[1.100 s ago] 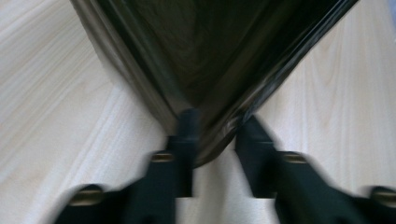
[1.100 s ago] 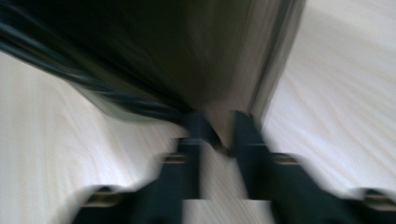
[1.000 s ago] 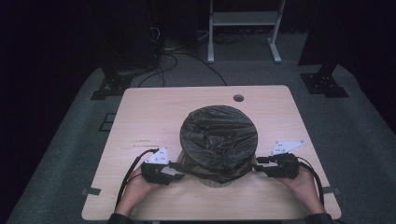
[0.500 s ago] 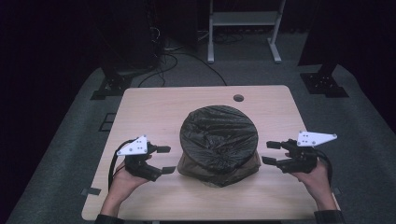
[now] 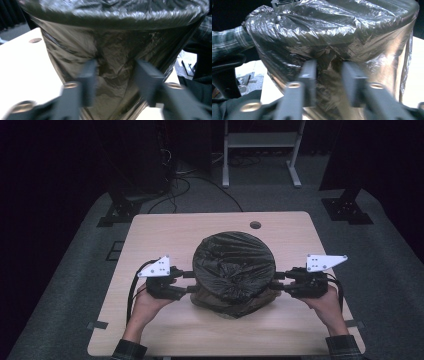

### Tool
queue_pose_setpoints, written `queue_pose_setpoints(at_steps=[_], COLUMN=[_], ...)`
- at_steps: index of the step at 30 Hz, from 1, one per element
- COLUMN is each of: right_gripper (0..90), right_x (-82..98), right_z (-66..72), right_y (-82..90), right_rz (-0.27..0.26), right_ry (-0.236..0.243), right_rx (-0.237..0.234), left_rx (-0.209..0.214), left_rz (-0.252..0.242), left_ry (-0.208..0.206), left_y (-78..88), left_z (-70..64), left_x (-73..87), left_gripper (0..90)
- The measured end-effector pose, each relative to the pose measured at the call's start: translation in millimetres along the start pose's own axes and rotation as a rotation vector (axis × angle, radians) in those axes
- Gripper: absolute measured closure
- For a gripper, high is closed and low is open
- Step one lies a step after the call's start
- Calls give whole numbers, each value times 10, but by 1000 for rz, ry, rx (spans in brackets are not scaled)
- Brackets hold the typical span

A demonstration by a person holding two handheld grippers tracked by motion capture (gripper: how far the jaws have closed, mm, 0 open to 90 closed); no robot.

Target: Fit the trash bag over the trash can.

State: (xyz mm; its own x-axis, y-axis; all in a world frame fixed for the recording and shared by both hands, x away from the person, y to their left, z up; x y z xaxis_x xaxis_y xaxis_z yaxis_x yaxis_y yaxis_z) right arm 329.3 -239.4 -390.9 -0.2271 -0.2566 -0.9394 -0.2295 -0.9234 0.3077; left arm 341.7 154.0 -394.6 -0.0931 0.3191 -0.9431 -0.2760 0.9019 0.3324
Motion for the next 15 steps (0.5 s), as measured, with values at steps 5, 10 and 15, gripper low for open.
queue_pose_setpoints(at_steps=[5,10,15], right_gripper=[900,900,900], right_x=[-11,57,187], right_z=[-4,-48,-110], right_y=[-14,-11,9], right_rz=[17,44,94], right_ry=[-15,-39,-76], right_rx=[-7,19,55], left_rx=[-20,-77,-126], left_rz=[0,32,69], left_ry=[-16,7,64], left_y=[15,32,63], left_z=[6,82,203], left_x=[-26,44,191], left_gripper=[897,899,899])
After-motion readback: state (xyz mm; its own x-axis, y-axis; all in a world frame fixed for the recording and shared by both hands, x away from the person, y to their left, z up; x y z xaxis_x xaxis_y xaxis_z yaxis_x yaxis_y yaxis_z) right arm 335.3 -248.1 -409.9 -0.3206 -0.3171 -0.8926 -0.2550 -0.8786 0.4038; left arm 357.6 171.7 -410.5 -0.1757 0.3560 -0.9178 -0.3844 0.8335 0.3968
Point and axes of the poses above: each handheld gripper's, and its own axes: y roughly backward along the jaws, x roughly out of its underside, z roughly to its left, the point moved 3 cm from there along -y, roughly forward along the jaws, and after that the axes turned 2 degrees about -x, right-handed, at the moved point
